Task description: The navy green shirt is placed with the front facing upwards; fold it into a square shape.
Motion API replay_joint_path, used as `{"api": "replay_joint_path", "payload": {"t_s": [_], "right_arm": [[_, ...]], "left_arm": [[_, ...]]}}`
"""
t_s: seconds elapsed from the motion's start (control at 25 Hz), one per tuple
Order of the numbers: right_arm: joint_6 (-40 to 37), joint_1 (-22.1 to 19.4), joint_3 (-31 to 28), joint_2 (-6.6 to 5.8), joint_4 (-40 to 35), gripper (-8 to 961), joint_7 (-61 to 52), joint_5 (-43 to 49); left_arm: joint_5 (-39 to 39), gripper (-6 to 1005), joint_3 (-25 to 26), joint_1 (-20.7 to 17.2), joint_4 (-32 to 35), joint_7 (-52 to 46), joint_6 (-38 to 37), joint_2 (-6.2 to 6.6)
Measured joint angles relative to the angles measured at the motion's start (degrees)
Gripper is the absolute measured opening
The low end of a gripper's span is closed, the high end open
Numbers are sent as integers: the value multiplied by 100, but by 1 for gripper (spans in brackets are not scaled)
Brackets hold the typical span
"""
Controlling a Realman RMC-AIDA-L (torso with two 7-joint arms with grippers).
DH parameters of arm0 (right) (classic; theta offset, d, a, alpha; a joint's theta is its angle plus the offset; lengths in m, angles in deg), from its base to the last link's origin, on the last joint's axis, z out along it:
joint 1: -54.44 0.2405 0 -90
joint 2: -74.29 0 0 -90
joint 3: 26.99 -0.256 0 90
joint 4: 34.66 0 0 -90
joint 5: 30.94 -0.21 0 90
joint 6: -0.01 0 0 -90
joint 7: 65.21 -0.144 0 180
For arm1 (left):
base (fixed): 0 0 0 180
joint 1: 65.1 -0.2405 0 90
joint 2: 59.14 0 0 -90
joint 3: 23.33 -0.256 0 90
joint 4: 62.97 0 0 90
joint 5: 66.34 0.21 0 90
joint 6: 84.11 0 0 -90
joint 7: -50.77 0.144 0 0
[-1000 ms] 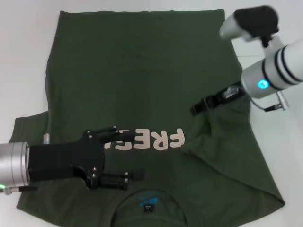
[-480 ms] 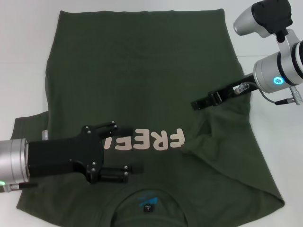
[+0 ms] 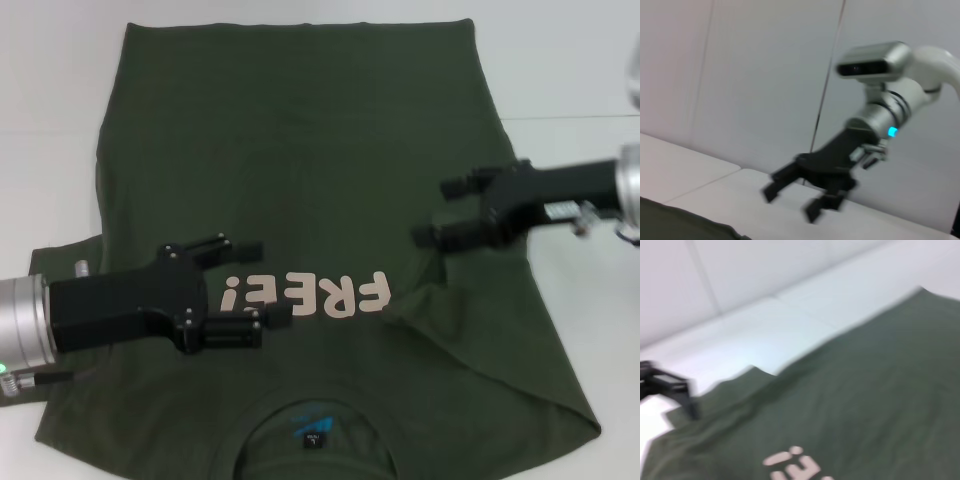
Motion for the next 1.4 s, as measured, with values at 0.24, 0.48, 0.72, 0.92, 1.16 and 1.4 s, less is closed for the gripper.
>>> {"api": "replay_joint_path", "payload": {"t_s": [0.24, 0.48, 0.72, 0.92, 1.16, 1.4], "right_arm": [[-1264, -431, -720, 60, 112, 932, 1426, -173], [-2404, -837, -1283, 150, 456, 932, 2876, -331], [-2444, -930, -1271, 157, 775, 932, 2962, -340], [-2455, -880, -1230, 156, 880, 931, 3152, -309], [-2285, -734, -1212, 163, 1222, 931, 3311, -311], [-2173, -603, -1059, 172, 1480, 931, 3523, -322]], "left_arm": [[-4, 924, 235, -3, 3, -291, 136, 8], [-13, 919, 282, -6, 20, -694, 183, 66], [22, 915, 330, -99, 309, -1426, 309, 79], [222, 911, 421, -347, 1055, -2363, 386, 94], [1279, 906, 421, -444, 2154, -4087, 377, 116], [2353, 901, 363, -365, 3002, -5453, 230, 157]]}}
